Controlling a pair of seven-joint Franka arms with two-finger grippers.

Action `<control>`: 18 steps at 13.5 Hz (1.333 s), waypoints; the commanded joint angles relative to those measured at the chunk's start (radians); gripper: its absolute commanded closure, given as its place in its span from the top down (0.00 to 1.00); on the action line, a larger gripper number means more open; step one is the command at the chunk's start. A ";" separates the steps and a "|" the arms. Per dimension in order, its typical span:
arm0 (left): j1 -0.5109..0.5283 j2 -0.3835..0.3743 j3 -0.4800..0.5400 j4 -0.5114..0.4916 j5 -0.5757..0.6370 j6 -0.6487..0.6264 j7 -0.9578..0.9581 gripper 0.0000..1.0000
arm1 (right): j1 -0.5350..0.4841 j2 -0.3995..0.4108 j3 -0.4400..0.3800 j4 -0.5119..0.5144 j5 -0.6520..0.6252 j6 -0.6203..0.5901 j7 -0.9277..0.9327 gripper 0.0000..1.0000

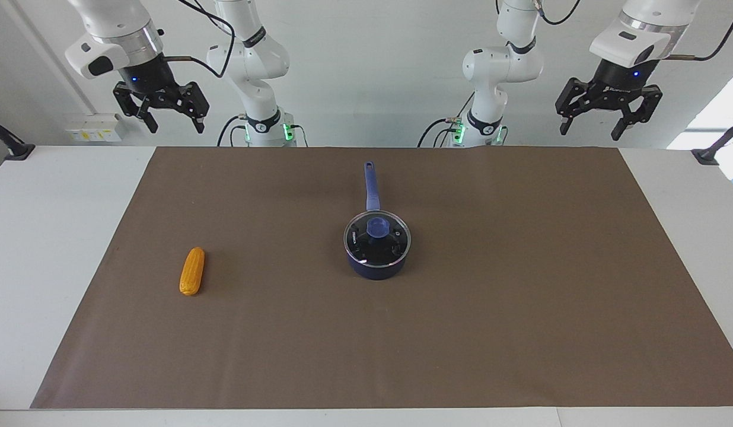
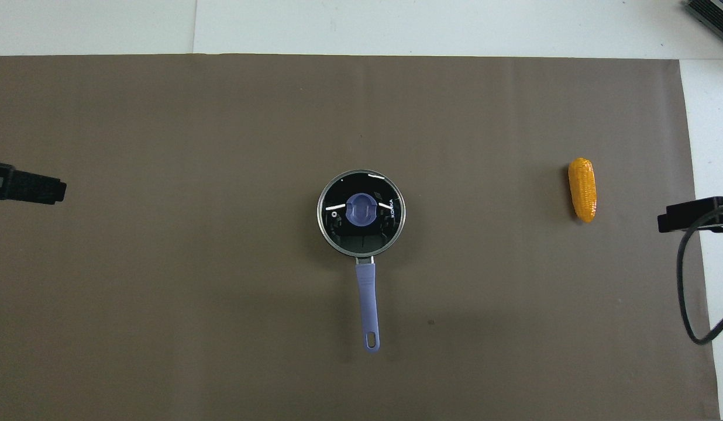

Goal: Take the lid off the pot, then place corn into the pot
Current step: 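Reach the left gripper to the lid knob while the right gripper reaches the corn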

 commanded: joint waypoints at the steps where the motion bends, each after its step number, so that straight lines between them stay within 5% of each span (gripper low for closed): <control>1: -0.065 0.004 0.009 -0.034 0.001 0.047 -0.040 1.00 | -0.015 -0.015 -0.004 -0.013 0.013 -0.007 -0.037 1.00; 4: -0.135 0.009 0.006 -0.082 0.004 0.101 -0.149 1.00 | -0.011 -0.026 -0.004 -0.045 0.007 0.076 -0.034 1.00; 12: -0.239 0.168 -0.136 -0.094 0.048 0.251 -0.436 1.00 | -0.015 -0.017 -0.007 -0.143 0.002 0.190 -0.035 1.00; 15: -0.307 0.236 -0.136 -0.093 0.080 0.331 -0.552 1.00 | -0.044 0.023 -0.007 -0.277 0.004 0.384 -0.040 1.00; 18: -0.390 0.335 -0.136 -0.084 0.160 0.395 -0.687 1.00 | -0.048 0.173 -0.007 -0.320 0.002 0.613 -0.042 1.00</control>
